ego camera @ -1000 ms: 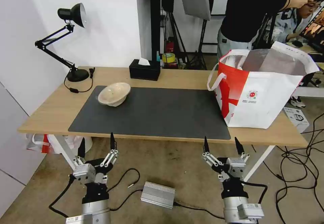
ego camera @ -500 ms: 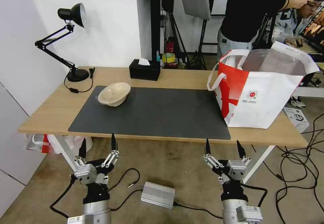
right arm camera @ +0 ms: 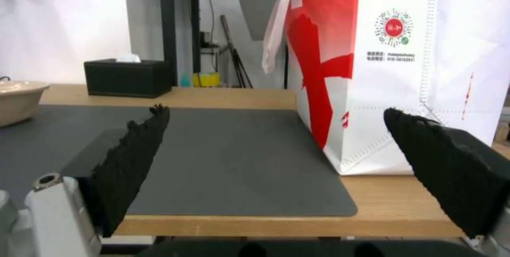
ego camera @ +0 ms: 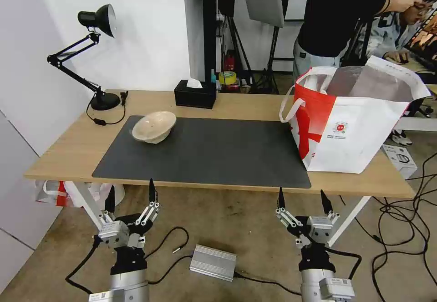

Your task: Pick up the trash from the table and place it into the takeout bag.

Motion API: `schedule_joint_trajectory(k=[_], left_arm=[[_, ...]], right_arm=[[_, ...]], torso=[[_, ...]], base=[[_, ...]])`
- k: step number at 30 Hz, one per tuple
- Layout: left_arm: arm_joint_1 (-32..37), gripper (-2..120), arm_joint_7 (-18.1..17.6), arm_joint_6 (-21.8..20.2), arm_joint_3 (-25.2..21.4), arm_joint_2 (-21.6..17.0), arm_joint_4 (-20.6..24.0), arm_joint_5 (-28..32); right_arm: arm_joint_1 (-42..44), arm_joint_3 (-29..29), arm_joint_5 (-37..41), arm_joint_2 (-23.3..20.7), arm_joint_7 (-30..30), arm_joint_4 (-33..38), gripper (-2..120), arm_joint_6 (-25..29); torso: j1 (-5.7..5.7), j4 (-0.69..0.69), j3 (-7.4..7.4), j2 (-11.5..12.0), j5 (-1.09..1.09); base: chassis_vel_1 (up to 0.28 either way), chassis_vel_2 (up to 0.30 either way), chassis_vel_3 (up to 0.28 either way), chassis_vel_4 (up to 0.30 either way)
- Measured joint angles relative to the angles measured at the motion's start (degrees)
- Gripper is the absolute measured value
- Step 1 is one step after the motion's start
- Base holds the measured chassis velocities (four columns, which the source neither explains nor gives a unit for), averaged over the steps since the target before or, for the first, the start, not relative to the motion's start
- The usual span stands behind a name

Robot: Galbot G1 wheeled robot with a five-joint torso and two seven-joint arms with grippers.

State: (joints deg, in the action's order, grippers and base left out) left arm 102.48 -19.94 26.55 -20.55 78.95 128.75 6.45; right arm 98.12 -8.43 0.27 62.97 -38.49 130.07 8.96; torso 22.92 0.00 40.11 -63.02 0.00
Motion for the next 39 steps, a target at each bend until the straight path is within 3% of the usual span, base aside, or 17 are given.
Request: schedule_joint_trajectory(k=[16,24,27,28,32,39], left_arm=[[-1.89,100,-2.81,-2.02,-3.51,-3.13,3.93,4.13],[-2.99,100,-5.89,-6.58,-4.53,-5.71,8.03,13.39],[-4.78,100,-9.75,-11.71,-5.97,-8.16,11.32,22.81],[-4.78,100,-9.75,-11.71,-5.97,-8.16,11.32,22.81],[-8.44,100,-15.79,-18.88,-9.0,-11.16,14.67,38.41],[-11.94,100,-19.15,-21.17,-11.74,-14.34,14.81,49.23]], right_arm=[[-0.01,-0.01,0.01,-0.02,0.01,0.0,100,-0.01],[-0.01,-0.01,0.03,-0.03,0.02,0.0,100,-0.01],[-0.01,-0.01,0.04,-0.02,0.03,0.01,100,0.0],[-0.01,-0.01,0.04,-0.02,0.03,0.01,100,0.0],[-0.01,-0.01,0.04,-0.03,0.05,0.01,100,0.0],[-0.01,-0.01,0.04,-0.03,0.05,0.01,100,0.0]], torso=[[0.0,0.0,0.0,0.0,0.0],[0.0,0.0,0.0,0.0,0.0],[0.0,0.0,0.0,0.0,0.0],[0.0,0.0,0.0,0.0,0.0],[0.0,0.0,0.0,0.0,0.0],[0.0,0.0,0.0,0.0,-0.01]], base=[[0.0,0.0,0.0,0.0],[0.0,0.0,0.0,0.0],[0.0,0.0,0.0,0.0],[0.0,0.0,0.0,0.0],[0.0,0.0,0.0,0.0],[0.0,0.0,0.0,0.0]])
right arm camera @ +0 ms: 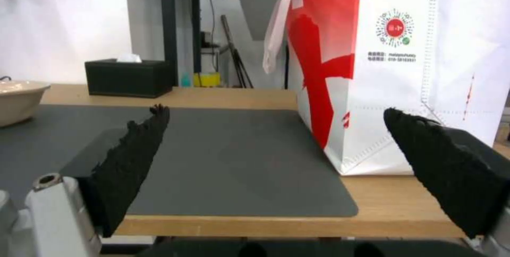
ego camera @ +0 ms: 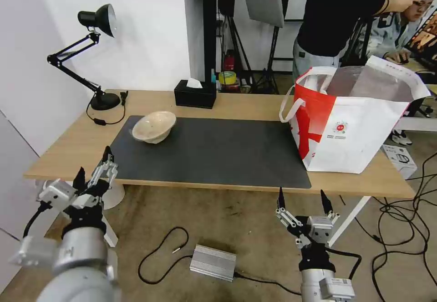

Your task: Pick up the trash from the table and place it into the takeout bag.

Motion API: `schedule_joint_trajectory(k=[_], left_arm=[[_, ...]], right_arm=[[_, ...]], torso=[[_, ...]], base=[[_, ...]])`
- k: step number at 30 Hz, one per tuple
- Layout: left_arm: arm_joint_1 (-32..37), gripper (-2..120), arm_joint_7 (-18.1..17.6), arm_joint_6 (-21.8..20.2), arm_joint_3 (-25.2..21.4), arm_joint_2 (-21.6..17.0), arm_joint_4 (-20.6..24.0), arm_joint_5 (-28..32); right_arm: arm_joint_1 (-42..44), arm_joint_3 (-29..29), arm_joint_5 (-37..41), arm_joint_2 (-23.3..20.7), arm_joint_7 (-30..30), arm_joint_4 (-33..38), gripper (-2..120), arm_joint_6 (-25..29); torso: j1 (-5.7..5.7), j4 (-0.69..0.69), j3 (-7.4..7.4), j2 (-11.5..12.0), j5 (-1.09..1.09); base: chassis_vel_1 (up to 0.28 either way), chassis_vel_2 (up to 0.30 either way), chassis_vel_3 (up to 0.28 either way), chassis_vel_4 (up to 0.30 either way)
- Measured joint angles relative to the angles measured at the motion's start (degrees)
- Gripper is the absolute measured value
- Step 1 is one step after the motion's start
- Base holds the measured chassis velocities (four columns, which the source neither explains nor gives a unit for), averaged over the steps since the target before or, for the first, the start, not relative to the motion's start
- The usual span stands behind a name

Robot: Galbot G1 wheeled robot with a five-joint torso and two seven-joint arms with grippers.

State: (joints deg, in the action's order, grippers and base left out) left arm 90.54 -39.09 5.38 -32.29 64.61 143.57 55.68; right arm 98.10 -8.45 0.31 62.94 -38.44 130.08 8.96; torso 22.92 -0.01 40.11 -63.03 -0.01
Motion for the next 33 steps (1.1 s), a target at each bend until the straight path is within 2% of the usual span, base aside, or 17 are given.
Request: schedule_joint_trajectory(k=[1,4,8,9,12,17,23,28,31,33], left_arm=[[0.0,100,0.0,0.0,0.0,0.0,0.0,0.0],[-2.94,100,-1.72,-1.16,-0.88,-1.76,-0.01,6.4],[-3.82,100,-2.19,-1.53,-1.06,-2.22,-0.03,8.35],[-5.83,100,-3.13,-2.38,-1.38,-3.42,-0.1,12.33],[-7.26,100,-3.5,-3.04,-1.41,-3.79,-0.14,14.01],[-13.68,100,-7.17,-4.68,0.05,-5.14,-2.2,18.29],[-16.45,100,-9.01,-5.28,0.79,-5.98,-2.51,19.8],[-17.05,100,-9.42,-5.72,0.28,-8.38,-2.51,20.01],[-16.86,100,-9.91,-6.54,-0.27,-9.71,-2.38,20.18],[-17.38,100,-11.78,-8.56,-0.65,-11.25,-2.86,21.14]], right_arm=[[0.0,0.0,0.0,0.0,0.0,0.0,100,0.0],[0.0,0.0,0.0,0.0,0.0,0.0,100,0.0],[0.0,0.0,0.0,0.0,0.0,0.0,100,0.0],[0.0,0.0,0.0,0.0,0.0,0.0,100,0.0],[0.0,0.0,0.0,0.0,0.0,0.0,100,0.0],[0.0,0.0,0.0,0.0,0.0,0.0,100,0.0],[0.0,0.0,0.0,0.0,0.0,0.0,100,0.0],[0.0,0.0,0.0,0.0,0.0,0.0,100,0.0],[0.0,0.0,0.0,0.0,0.0,0.0,100,0.0],[0.0,0.0,0.0,0.0,0.0,0.0,100,0.0]], torso=[[0.0,0.0,0.0,0.0,0.0],[0.0,0.0,0.0,0.0,0.0],[0.0,0.01,0.0,0.0,0.0],[0.0,0.01,0.0,0.0,0.01],[0.0,0.0,0.0,0.0,0.0],[0.01,0.0,0.0,0.0,0.01],[0.0,0.01,0.0,0.0,0.01],[0.01,0.0,0.0,0.0,0.01],[-0.01,0.0,0.0,0.0,0.01],[-0.01,0.0,0.0,0.0,0.0]], base=[[0.0,0.0,0.0,0.0],[0.0,0.0,0.0,0.0],[0.0,0.0,0.0,0.0],[0.0,0.0,0.0,0.0],[0.0,0.0,0.0,0.0],[0.0,0.0,0.0,0.0],[0.0,0.0,0.0,0.0],[0.0,0.0,0.0,0.0],[0.0,0.0,0.0,0.0],[0.0,0.0,0.0,0.0]])
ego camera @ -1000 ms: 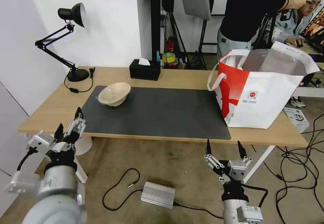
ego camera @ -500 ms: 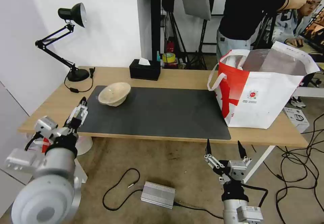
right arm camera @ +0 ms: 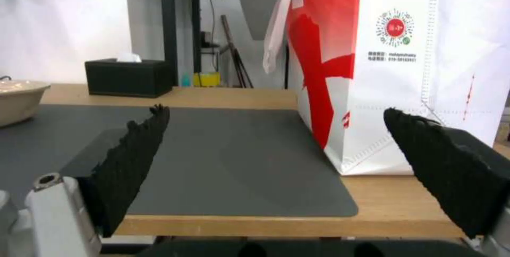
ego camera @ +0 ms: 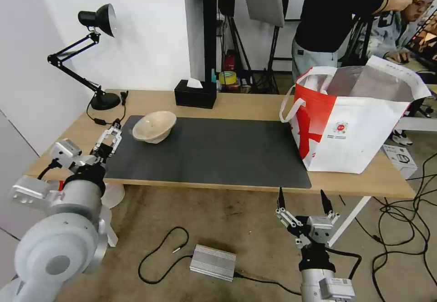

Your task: Pick up the trash from the table and place it into the takeout bag.

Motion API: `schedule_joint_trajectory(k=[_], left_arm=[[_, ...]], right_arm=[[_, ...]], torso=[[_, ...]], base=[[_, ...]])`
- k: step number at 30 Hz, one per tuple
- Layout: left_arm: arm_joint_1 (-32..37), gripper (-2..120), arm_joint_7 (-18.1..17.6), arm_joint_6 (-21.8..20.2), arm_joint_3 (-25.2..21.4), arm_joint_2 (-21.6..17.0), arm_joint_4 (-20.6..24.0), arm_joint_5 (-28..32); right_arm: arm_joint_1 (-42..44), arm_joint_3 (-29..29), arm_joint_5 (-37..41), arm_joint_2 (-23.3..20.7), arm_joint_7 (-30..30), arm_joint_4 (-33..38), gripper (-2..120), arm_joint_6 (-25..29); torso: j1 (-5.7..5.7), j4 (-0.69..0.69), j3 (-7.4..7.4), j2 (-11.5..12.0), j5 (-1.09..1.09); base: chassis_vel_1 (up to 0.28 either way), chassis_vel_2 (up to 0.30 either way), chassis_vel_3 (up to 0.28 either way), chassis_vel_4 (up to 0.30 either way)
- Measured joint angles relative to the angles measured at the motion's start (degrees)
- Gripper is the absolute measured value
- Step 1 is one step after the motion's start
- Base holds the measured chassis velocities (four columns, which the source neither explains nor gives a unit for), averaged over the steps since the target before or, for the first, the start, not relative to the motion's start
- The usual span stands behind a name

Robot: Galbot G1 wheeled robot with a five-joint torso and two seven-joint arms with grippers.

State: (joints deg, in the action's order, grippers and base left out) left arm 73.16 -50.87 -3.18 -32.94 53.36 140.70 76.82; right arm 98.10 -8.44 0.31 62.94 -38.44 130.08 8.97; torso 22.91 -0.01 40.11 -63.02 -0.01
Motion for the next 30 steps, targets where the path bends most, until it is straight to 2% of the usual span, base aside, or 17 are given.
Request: schedule_joint_trajectory(k=[3,5,8,9,13,20,23,30], left_arm=[[-0.55,100,-1.01,-1.76,-0.31,-1.35,-0.47,0.87],[-1.73,100,-2.86,-4.07,-0.9,-3.29,-0.94,4.2],[-2.3,100,-3.46,-4.52,-0.92,-4.04,-1.47,5.13],[-3.42,100,-4.62,-5.19,-0.56,-4.68,-2.44,5.64],[-4.91,100,-6.3,-7.33,0.7,-5.23,-3.07,6.91],[-8.01,100,-7.57,-7.91,2.65,-5.62,-5.73,8.54],[-12.31,100,-10.63,-9.57,4.64,-6.29,-7.87,13.24],[-16.11,100,-12.67,-10.17,6.81,-6.57,-11.05,15.86]], right_arm=[[0.0,0.0,0.0,0.0,0.0,0.0,100,0.0],[0.0,0.0,0.0,0.0,0.0,0.0,100,0.0],[0.0,0.0,0.0,0.0,0.0,0.0,100,0.0],[0.0,0.0,0.0,0.0,0.0,0.0,100,0.0],[0.0,0.0,0.0,0.0,0.0,0.0,100,0.0],[0.0,0.0,0.0,0.0,0.0,0.0,100,0.0],[0.0,0.0,0.0,0.0,0.0,0.0,100,0.0],[0.0,0.0,0.0,0.0,0.0,0.0,100,0.0]], torso=[[0.0,0.01,0.0,0.0,0.0],[0.0,0.0,0.0,0.0,0.0],[0.0,0.01,0.0,0.0,0.0],[0.0,0.0,0.0,0.0,0.0],[0.0,0.01,0.0,0.0,0.0],[0.0,0.01,0.0,0.0,0.0],[0.01,0.01,0.0,0.0,0.01],[0.01,0.01,0.0,0.0,0.01]], base=[[0.0,0.0,0.0,0.0],[0.0,0.0,0.0,0.0],[0.0,0.0,0.0,0.0],[0.0,0.0,0.0,0.0],[0.0,0.0,0.0,0.0],[0.0,0.0,0.0,0.0],[0.0,0.0,0.0,0.0],[0.0,0.0,0.0,0.0]])
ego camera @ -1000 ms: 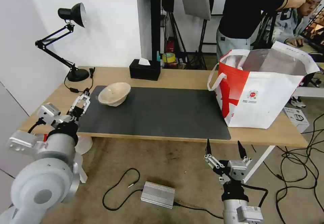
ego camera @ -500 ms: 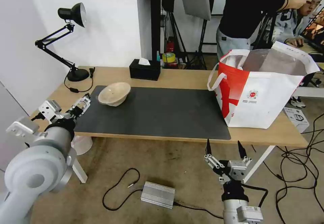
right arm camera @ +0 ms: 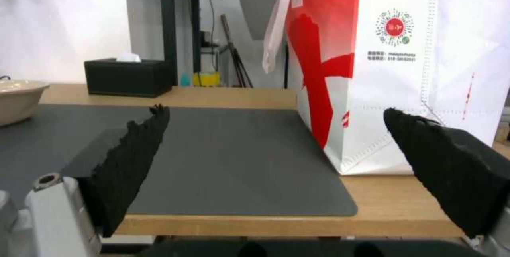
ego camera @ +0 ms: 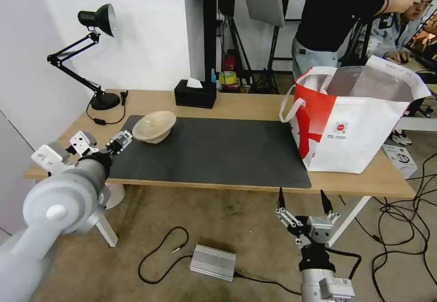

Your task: Pick up the trash from the table and place it into the takeout bag.

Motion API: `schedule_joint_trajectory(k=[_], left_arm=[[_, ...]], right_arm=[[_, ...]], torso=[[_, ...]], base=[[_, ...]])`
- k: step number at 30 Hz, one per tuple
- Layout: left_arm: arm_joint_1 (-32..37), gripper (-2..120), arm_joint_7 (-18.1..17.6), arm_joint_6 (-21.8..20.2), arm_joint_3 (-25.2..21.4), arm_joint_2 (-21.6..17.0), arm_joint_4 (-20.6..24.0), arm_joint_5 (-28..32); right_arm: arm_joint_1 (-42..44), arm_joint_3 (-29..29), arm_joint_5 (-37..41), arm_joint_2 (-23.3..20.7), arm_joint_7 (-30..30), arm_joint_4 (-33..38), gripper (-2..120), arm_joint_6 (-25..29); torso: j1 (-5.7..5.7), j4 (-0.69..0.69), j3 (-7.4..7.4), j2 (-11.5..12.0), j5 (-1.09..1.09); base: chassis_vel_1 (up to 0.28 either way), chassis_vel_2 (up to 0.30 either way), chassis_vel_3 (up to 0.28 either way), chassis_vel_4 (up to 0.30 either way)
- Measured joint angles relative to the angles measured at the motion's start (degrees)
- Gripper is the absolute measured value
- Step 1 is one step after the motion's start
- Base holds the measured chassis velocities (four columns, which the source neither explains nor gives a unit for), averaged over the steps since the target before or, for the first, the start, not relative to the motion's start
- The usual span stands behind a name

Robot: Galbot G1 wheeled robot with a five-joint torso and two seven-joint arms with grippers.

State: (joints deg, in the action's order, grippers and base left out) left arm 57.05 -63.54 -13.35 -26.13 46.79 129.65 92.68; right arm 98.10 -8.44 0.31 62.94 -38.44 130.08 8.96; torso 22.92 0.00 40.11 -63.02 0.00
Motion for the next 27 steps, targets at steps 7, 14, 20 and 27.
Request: schedule_joint_trajectory(k=[7,14,20,27], left_arm=[[-2.86,100,-0.04,-0.02,1.25,-0.67,-3.46,1.48],[-4.84,100,0.12,-0.02,2.69,-0.12,-5.88,1.88],[-8.06,100,0.27,-0.13,5.32,1.01,-9.07,2.11],[-11.04,100,0.27,-0.24,7.9,1.66,-11.84,2.71]], right_arm=[[0.0,0.0,0.0,0.0,0.0,0.0,100,0.0],[0.0,0.0,0.0,0.0,0.0,0.0,100,0.0],[0.0,0.0,0.0,0.0,0.0,0.0,100,0.0],[0.0,0.0,0.0,0.0,0.0,0.0,100,0.0]], torso=[[0.0,0.0,0.0,0.0,0.0],[0.0,-0.01,0.0,0.0,0.0],[0.0,0.0,0.0,0.0,0.0],[0.0,0.0,0.0,0.0,0.0]], base=[[0.0,0.0,0.0,0.0],[0.0,0.0,0.0,0.0],[0.0,0.0,0.0,0.0],[0.0,0.0,0.0,0.0]])
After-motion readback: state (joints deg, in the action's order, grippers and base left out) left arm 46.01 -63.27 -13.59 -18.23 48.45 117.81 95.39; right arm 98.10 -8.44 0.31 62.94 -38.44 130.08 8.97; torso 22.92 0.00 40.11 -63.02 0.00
